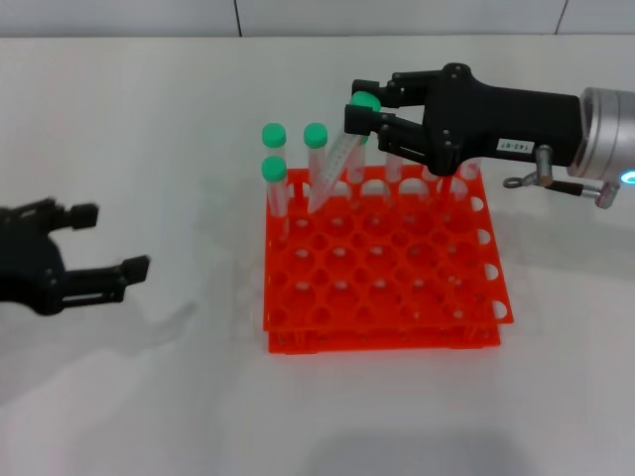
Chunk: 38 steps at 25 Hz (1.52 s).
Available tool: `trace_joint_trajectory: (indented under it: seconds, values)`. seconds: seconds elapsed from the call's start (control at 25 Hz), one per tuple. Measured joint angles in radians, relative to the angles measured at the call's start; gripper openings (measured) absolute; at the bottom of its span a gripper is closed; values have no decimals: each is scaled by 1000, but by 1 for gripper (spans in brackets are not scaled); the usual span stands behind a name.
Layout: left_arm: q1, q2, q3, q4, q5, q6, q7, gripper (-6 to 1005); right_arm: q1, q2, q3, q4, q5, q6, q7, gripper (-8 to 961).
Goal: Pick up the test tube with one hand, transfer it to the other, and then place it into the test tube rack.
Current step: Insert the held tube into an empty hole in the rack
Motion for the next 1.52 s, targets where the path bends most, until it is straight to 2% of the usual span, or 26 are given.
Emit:
trace_joint_trajectory:
  seconds: [0.24,0.4,0.8,1.52]
  values:
    - [6,2,-73,-208,-97,10,212,893,17,2,-24,-22,-18,38,27,255]
    - [0,4,-130,-309,-120,34,296,893,24,4,-53,-45,-22,80,40,255]
    - [1,5,-137,-361,-93,39,351,893,37,9,-134,-98,-23,201,57,255]
    - [-19,7,-137,-364,-93,40,361,893,44,8,-227,-128,-25,330,76,255]
